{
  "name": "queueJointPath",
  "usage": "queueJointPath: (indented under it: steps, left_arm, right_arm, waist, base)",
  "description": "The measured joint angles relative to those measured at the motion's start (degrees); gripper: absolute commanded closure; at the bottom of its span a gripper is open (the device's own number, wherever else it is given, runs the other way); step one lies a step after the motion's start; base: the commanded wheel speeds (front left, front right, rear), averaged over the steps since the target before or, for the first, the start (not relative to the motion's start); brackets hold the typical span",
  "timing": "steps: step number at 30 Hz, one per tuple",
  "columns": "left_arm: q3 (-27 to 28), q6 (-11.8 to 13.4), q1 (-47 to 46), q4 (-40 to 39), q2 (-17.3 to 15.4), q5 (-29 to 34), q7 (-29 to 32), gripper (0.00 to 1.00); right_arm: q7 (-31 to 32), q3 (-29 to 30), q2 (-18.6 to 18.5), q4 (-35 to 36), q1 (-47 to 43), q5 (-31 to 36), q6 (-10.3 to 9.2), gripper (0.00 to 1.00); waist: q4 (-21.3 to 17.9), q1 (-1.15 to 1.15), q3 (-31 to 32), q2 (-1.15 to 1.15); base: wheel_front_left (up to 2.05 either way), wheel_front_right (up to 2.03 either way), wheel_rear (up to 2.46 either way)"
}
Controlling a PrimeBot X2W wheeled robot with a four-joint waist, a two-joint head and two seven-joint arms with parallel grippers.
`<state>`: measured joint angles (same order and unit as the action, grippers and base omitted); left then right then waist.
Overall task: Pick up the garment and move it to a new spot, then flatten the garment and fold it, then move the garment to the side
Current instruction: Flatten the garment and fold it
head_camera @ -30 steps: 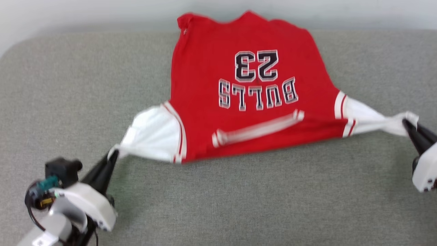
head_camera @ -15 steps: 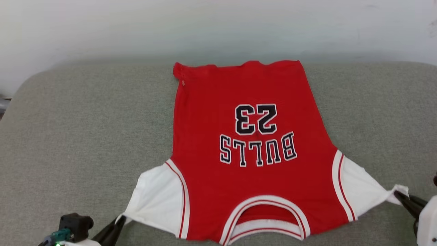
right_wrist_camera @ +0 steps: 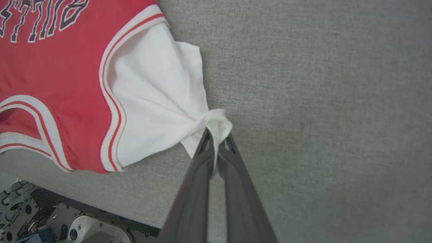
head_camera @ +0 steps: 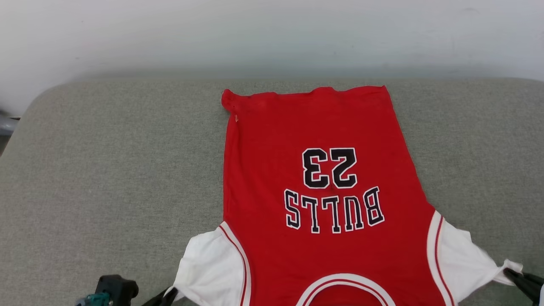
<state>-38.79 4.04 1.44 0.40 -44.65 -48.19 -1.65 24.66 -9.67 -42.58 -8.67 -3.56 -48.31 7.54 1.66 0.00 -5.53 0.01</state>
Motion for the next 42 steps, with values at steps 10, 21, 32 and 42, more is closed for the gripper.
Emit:
queueJointPath:
  steps: [10,21,32,42]
  left_arm:
    - [0.01,4.43,-2.11,-10.20,1.98,-0.76,4.53,1.00]
    - [-0.36,7.65,-7.10,-26.05,1.69,-1.10,12.70,1.00]
    - [-2.04,7.19,-12.57,-30.84,2.61,2.76,15.04,1.00]
    - [-4.20,4.95,-14.15,-28.78,6.06,3.08,13.99,1.00]
  right_arm:
    - [7.94,7.17,3.07,3.14,6.26,1.31,-0.03,0.00]
    - [26.46,15.19,8.42,8.22,28.71,8.21,-0.03,0.00]
    - [42.57,18.41,9.72,0.45,50.36,20.91,-0.03,0.00]
    - [45.93,22.19,9.09,-4.03,59.17,29.20,-0.03,0.00]
  waist:
    - [0.97,0.00,-3.61,0.00]
    - [6.97,0.02,-13.71,0.00]
    - [15.91,0.02,-23.46,-0.01]
    - [23.50,0.01,-29.38,-0.01]
  base:
    - [0.00,0.00,0.00]
    - [0.00,0.00,0.00]
    - [0.00,0.00,0.00]
    - [0.00,0.00,0.00]
